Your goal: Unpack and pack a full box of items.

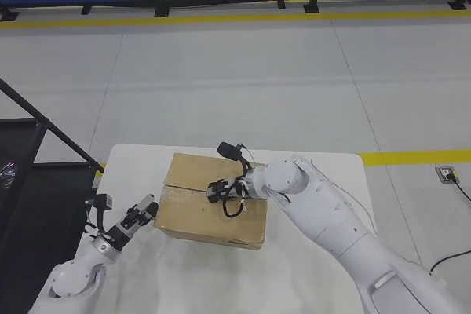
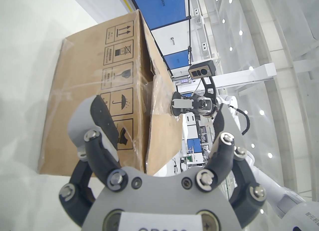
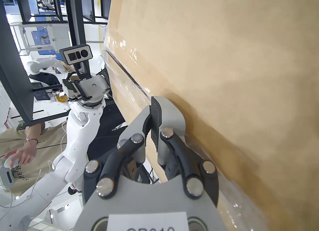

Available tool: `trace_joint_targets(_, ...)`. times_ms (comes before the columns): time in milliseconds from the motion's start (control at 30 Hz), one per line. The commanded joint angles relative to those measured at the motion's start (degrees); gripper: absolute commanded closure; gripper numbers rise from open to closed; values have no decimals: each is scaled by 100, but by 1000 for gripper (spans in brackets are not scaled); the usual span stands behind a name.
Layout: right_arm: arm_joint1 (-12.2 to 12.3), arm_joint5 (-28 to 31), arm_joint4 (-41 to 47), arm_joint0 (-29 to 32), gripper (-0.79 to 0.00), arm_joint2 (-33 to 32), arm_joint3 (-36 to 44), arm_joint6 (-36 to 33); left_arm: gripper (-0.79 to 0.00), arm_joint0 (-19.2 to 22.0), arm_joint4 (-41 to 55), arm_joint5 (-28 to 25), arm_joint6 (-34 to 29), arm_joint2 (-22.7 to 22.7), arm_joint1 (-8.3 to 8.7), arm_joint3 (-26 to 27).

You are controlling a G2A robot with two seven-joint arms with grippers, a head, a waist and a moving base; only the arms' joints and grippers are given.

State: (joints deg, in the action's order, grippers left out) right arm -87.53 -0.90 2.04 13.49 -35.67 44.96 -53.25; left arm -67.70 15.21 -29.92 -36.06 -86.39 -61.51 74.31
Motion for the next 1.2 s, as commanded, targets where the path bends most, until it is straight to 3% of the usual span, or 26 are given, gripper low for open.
trace_joint_targets(0,-113,-68,5,-82,0,111,-107,55,-785,-14,12,-13,-1,-4,0,16)
trace_joint_targets(700,-1321,517,270,-673,0,758,-1722,334,-785,-113,181,-111,-79,-113,17,23)
trace_joint_targets(933,-1454,657,217,-856,0,719,-2146,29,-785,-91,183,-91,-94,-80,12,12)
trace_joint_targets(1167,-1402,825,204,-909,0,564,-2437,-315,-785,-62,191,-84,-113,-82,14,15)
